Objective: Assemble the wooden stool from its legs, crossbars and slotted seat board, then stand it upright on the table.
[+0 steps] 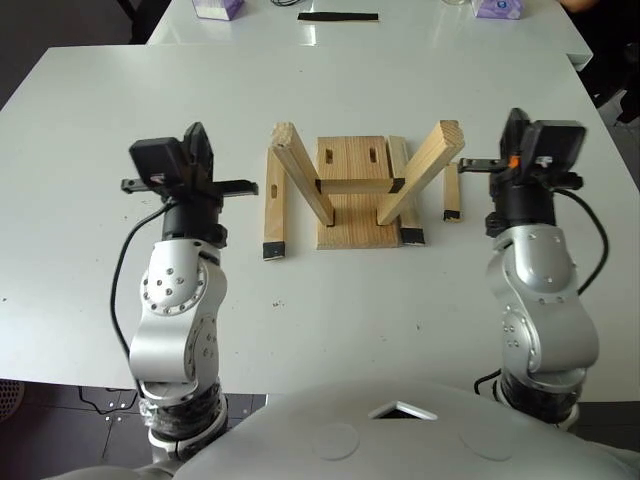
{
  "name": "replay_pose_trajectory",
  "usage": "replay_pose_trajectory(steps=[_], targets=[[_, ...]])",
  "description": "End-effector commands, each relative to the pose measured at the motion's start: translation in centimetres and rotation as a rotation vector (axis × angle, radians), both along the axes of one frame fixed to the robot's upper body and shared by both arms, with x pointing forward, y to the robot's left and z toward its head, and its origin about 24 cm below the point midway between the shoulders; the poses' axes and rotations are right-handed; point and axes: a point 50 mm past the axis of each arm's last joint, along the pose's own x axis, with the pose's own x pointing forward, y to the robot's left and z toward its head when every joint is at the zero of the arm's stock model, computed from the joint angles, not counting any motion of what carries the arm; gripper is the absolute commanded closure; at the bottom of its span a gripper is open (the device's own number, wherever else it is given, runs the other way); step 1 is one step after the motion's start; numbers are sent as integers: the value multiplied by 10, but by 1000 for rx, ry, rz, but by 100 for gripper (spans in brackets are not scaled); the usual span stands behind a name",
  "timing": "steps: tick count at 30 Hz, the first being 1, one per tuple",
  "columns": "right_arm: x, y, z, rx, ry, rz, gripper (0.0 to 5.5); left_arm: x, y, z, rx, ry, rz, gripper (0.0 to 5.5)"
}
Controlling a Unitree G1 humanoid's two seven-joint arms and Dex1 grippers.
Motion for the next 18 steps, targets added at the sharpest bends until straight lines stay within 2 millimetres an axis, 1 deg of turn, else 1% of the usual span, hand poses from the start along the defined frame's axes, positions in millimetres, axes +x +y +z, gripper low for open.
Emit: replay_pose_trajectory(steps=[1,3,4,5,6,7,8,10,13,18], targets=[[1,3,2,-1,14,43,548,-2,-6,-4,-12,30,-50,550],[3,22,-1,41,40,150,548,1,-27,-9,-55,63,-178,550],[4,43,-5,89,79,274,548,4,-46,-10,-91,77,-293,550],[0,73,-7,105,111,443,548,8,-73,-8,-109,69,-442,550],[-7,100,-9,114,144,594,548,12,-96,-5,-130,57,-561,550],[-15,121,-7,93,145,719,548,14,-115,-2,-131,47,-646,550],[-19,129,-8,81,156,772,548,16,-126,0,-139,40,-688,550],[-13,124,-13,61,183,757,548,16,-129,2,-158,39,-677,550],[-13,120,-20,37,218,735,548,17,-120,-4,-127,54,-626,550],[-9,117,-24,24,227,709,548,12,-113,-3,-119,53,-594,550]])
